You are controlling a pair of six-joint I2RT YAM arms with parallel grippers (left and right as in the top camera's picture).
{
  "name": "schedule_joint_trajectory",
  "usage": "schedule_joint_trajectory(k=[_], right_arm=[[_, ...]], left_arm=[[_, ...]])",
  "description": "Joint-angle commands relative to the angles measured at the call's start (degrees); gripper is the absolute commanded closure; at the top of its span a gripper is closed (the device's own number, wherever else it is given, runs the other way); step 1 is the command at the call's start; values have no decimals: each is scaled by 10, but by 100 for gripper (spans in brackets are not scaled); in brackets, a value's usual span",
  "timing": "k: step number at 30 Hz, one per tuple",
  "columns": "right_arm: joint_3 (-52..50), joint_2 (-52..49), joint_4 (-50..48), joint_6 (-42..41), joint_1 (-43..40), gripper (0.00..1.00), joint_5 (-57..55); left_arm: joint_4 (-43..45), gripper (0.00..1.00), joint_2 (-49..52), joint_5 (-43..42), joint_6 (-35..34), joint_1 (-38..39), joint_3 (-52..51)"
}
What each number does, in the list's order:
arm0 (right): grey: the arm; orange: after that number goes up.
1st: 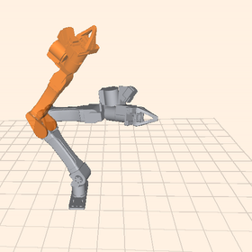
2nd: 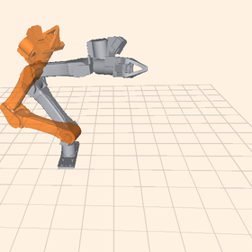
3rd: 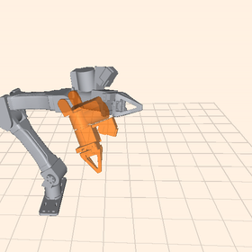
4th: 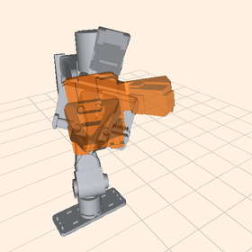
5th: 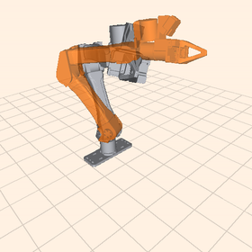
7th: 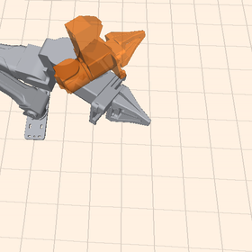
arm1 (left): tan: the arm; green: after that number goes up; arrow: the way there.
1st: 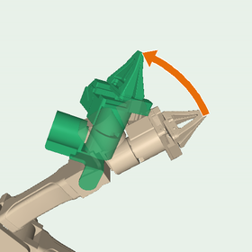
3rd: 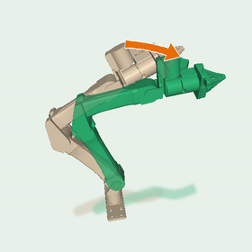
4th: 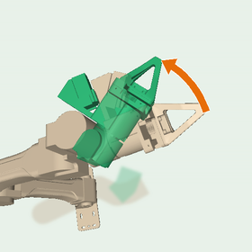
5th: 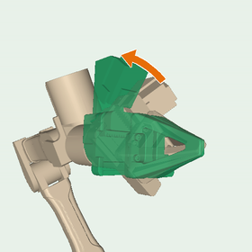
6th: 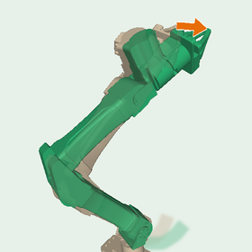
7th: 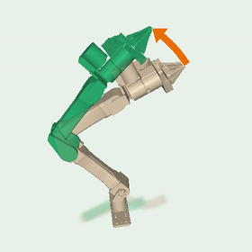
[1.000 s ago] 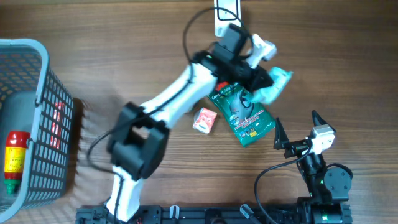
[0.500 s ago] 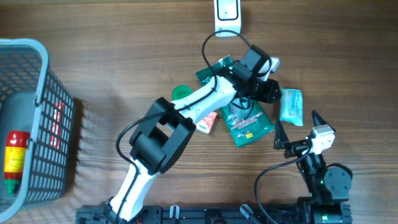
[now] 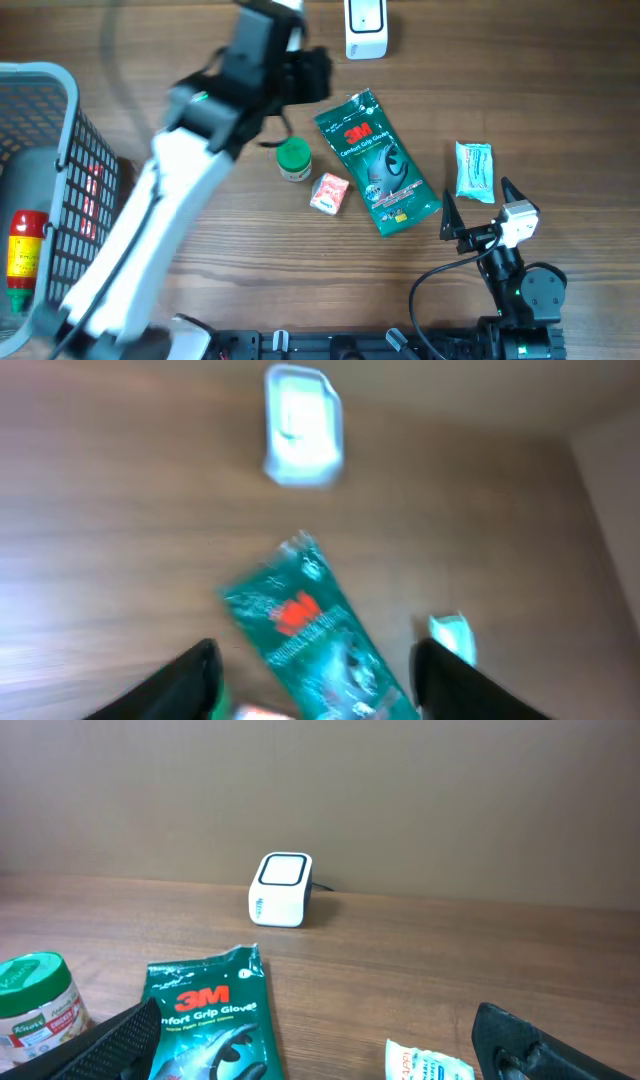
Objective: Scan the item barcode
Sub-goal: 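Carry the pale green packet right and drop it near the right gripper, then grasp the red sauce bottle with green cap in the basket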
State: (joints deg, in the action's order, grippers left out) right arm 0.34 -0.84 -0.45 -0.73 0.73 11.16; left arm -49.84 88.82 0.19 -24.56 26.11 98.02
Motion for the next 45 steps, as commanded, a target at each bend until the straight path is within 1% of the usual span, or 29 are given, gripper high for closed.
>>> schedule_joint_trajectory(k=[1, 2, 3, 5, 7, 9, 11, 13, 15, 18, 23, 27, 30, 36, 40, 44, 45], right_arm=[[0, 0, -4, 6, 2, 0, 7], [0, 0, -4, 6, 2, 0, 7], [0, 0, -4, 6, 2, 0, 7], [0, 0, -4, 6, 2, 0, 7], [0, 0, -4, 6, 2, 0, 7], [0, 0, -4, 6, 2, 0, 7], [0, 0, -4, 6, 2, 0, 7], [0, 0, -4, 6, 2, 0, 7], [0, 0, -4, 6, 2, 0, 7], [0, 0, -4, 6, 2, 0, 7], [0, 0, -4, 6, 2, 0, 7], [0, 0, -4, 6, 2, 0, 7], [0, 0, -4, 6, 2, 0, 7], [0, 0, -4, 6, 2, 0, 7], [0, 0, -4, 6, 2, 0, 7], [0, 0, -4, 6, 2, 0, 7], [0, 0, -4, 6, 2, 0, 7]], left_arm=[[-37, 7, -112, 145, -1, -62, 5], [-47, 2, -136, 165, -7, -83, 5], [-55, 0, -154, 181, -20, -103, 5], [-78, 0, -191, 210, -63, -158, 5], [-104, 0, -222, 213, -109, -234, 5], [-123, 0, -236, 213, -148, -301, 5], [-146, 0, -239, 213, -204, -381, 5], [-183, 0, -228, 211, -290, -474, 5], [-213, 0, -206, 205, -360, -547, 5], [-239, 0, -162, 179, -433, -626, 5], [-250, 0, -74, 107, -506, -729, 5], [-287, 0, -5, 102, -604, -780, 5], [-319, 0, 53, 108, -673, -804, 5], [-324, 0, 164, 128, -677, -807, -5], [-270, 0, 201, 134, -677, -807, -48], [-183, 0, 202, 133, -676, -807, -118], [-148, 0, 202, 133, -676, -807, -145]])
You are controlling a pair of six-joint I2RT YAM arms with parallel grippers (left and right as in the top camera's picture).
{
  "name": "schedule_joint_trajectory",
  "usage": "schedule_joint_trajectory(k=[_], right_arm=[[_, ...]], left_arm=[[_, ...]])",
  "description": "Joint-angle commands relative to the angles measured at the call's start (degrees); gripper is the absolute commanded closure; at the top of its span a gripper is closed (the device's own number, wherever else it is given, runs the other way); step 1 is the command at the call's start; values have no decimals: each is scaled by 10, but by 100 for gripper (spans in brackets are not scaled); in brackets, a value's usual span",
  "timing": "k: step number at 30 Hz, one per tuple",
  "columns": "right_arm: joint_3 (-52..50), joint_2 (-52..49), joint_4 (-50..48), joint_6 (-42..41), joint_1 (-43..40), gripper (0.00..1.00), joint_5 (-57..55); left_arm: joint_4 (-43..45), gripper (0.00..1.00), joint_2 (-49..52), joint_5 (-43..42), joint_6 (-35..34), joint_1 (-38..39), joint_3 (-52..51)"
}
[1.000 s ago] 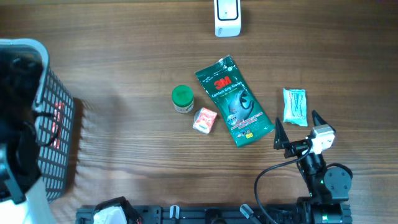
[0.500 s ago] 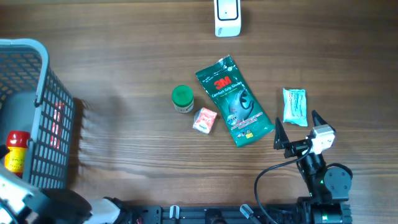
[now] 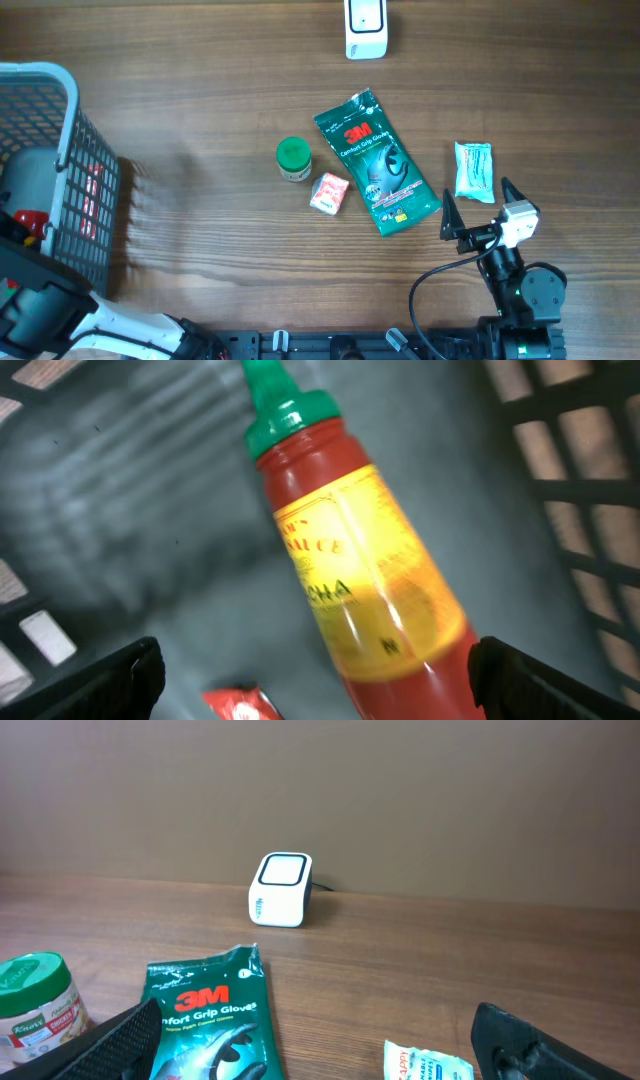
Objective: Scan the item barcode
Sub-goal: 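Grasp the red sauce bottle with green cap in the basket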
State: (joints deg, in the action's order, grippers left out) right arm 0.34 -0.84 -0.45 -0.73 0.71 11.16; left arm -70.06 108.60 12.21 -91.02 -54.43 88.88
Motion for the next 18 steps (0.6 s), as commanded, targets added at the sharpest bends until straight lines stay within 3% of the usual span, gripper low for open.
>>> schedule_joint_trajectory(k=[1, 6, 8, 10, 14, 15, 18], right_arm=[[0, 0, -4, 6, 2, 0, 7], [0, 0, -4, 6, 2, 0, 7], [0, 0, -4, 6, 2, 0, 7], [0, 0, -4, 6, 2, 0, 7], [0, 0, -4, 6, 2, 0, 7], [0, 0, -4, 6, 2, 0, 7], [0, 0, -4, 6, 2, 0, 7]], left_arm=[[77, 0, 4, 13, -9, -2, -71], [192, 3, 4, 7, -9, 0, -159], [215, 16, 4, -1, -9, 0, -180], [218, 37, 4, -29, -7, 0, -194], [229, 59, 4, -81, 86, -1, -195], [229, 63, 2, -91, 99, -1, -194], [229, 64, -16, -117, 110, -1, -194]])
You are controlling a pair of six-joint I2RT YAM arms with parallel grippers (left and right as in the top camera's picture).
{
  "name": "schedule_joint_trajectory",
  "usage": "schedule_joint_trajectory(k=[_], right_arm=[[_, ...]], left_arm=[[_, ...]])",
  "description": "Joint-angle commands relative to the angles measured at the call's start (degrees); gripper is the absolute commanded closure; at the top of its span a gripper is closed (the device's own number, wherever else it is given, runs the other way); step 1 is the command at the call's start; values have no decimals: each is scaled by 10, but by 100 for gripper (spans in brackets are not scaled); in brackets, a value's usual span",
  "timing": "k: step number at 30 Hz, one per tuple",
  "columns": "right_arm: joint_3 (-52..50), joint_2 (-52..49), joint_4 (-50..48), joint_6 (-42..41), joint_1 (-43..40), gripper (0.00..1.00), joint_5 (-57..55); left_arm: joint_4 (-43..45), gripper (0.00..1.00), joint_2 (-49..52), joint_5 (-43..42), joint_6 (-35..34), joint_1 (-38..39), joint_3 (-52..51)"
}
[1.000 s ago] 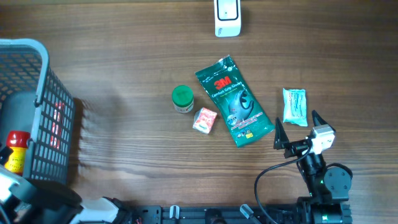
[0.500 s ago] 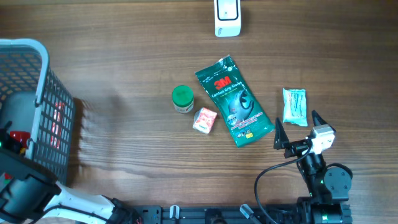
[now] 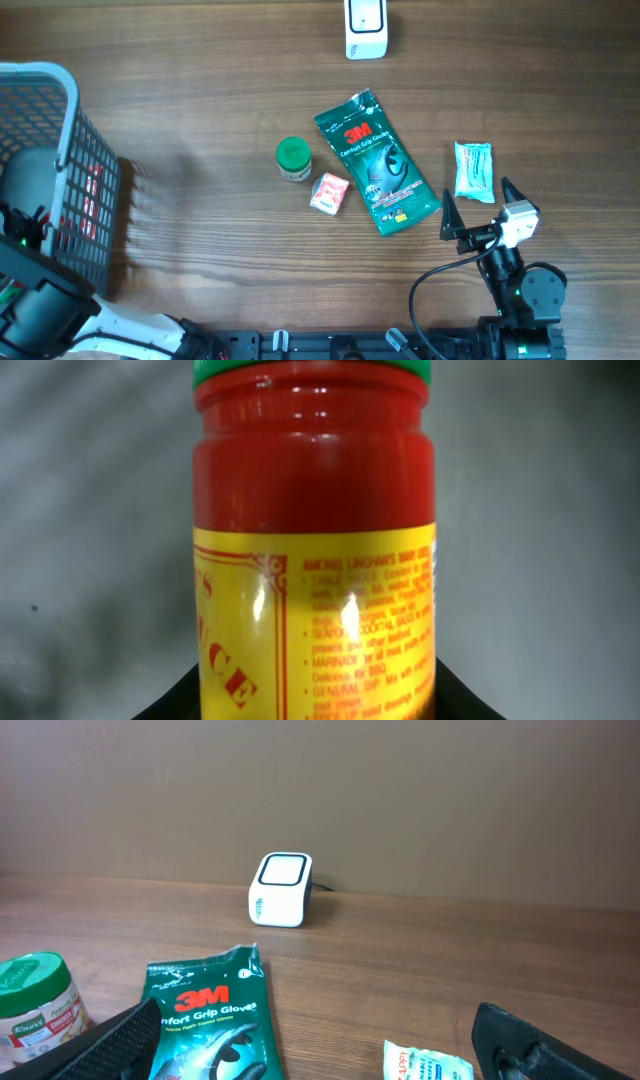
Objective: Scan the item barcode
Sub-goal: 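Grasp the red sauce bottle with green cap in the basket, then carry the red sauce bottle onto the glove pack and release it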
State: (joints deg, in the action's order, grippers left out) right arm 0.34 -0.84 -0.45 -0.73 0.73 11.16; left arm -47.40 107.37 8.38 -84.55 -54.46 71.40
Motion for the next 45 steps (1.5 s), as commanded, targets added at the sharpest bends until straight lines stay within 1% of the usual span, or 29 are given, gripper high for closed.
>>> schedule_joint_trajectory(k=[1, 4, 6, 8, 11, 14, 17, 19, 21, 22, 23, 25, 28, 30, 31, 33, 36, 40, 42, 45], right_arm=[[0, 0, -4, 6, 2, 0, 7], [0, 0, -4, 6, 2, 0, 7], [0, 0, -4, 6, 2, 0, 7], [0, 0, -4, 6, 2, 0, 7], [0, 0, -4, 6, 2, 0, 7], [0, 0, -4, 6, 2, 0, 7], [0, 0, -4, 6, 2, 0, 7], [0, 0, -4, 6, 2, 0, 7], [0, 0, -4, 6, 2, 0, 7], [0, 0, -4, 6, 2, 0, 7], [0, 0, -4, 6, 2, 0, 7], [0, 0, -4, 6, 2, 0, 7], [0, 0, -4, 6, 2, 0, 7], [0, 0, -4, 6, 2, 0, 7], [0, 0, -4, 6, 2, 0, 7], [0, 0, -4, 6, 2, 0, 7], [0, 0, -4, 6, 2, 0, 7], [0, 0, -4, 6, 2, 0, 7], [0, 0, -4, 6, 2, 0, 7], [0, 0, -4, 6, 2, 0, 7]], left_arm=[[7, 64, -23, -99, 60, 0, -18], [9, 64, -82, -142, 99, 0, 0], [10, 63, -139, -162, 122, 0, 16], [12, 62, -201, -172, 125, 0, 30], [36, 61, -292, -207, 165, 0, 43], [70, 59, -388, -251, 169, 0, 45], [106, 57, -469, -322, 169, 0, 45], [125, 58, -517, -406, 197, 20, 45], [122, 60, -544, -497, 252, 75, 45], [114, 62, -551, -516, 276, 110, 45], [106, 62, -554, -518, 293, 142, 45], [100, 62, -556, -518, 357, 239, 45], [96, 62, -547, -496, 423, 385, 45], [94, 62, -535, -451, 444, 465, 45], [90, 62, -523, -415, 452, 521, 45], [86, 62, -500, -367, 453, 597, 45], [86, 62, -435, -277, 454, 726, 45], [91, 63, -326, -190, 453, 838, 45], [98, 63, -271, -174, 453, 871, 45], [111, 64, -190, -174, 453, 897, 45]])
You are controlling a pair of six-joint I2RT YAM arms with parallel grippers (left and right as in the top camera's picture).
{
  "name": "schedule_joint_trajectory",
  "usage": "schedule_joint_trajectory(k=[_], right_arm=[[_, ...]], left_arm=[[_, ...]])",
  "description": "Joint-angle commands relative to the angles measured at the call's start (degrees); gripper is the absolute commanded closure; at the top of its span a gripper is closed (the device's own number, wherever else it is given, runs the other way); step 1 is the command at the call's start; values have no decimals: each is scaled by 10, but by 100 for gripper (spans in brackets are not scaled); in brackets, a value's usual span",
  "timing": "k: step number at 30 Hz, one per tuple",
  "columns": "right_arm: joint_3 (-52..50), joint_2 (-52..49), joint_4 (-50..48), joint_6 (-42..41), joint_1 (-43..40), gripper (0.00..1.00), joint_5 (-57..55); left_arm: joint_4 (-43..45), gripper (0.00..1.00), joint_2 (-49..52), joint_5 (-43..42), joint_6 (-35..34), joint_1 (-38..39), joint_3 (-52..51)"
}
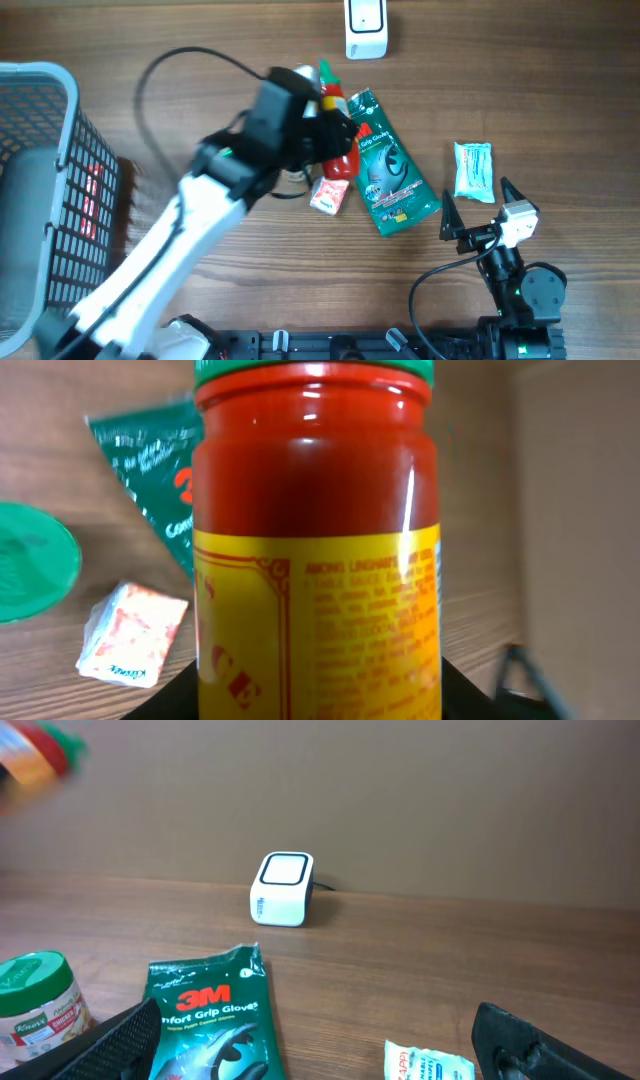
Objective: Scan the item barcode
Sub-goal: 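Carry the red sauce bottle onto the glove pack and release it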
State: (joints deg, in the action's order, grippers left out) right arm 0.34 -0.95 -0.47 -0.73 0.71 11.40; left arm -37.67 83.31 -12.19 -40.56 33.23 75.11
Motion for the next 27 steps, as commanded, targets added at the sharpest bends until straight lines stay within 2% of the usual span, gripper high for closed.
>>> schedule_joint_trajectory(k=[1, 8, 18, 20, 23, 25, 26, 27], right_arm=[[0, 2, -3, 6, 2, 0, 4], [0, 2, -3, 6, 2, 0, 4], [0, 2, -3, 6, 2, 0, 4], [0, 2, -3, 6, 2, 0, 4], [0, 2, -3, 6, 2, 0, 4], [0, 2, -3, 6, 2, 0, 4], [0, 2, -3, 6, 2, 0, 4], [0, 2, -3, 6, 2, 0, 4]], left_arm=[[19, 64, 74, 31, 13, 25, 7], [63, 63, 180, 31, 11, 67, 7], [107, 60, 253, 44, 11, 136, 7], [107, 51, 266, 44, 12, 153, 7], [107, 31, 266, 49, 12, 159, 8], [106, 21, 264, 48, 15, 157, 8], [102, 5, 262, 48, 25, 156, 8], [97, 0, 260, 49, 35, 155, 8]])
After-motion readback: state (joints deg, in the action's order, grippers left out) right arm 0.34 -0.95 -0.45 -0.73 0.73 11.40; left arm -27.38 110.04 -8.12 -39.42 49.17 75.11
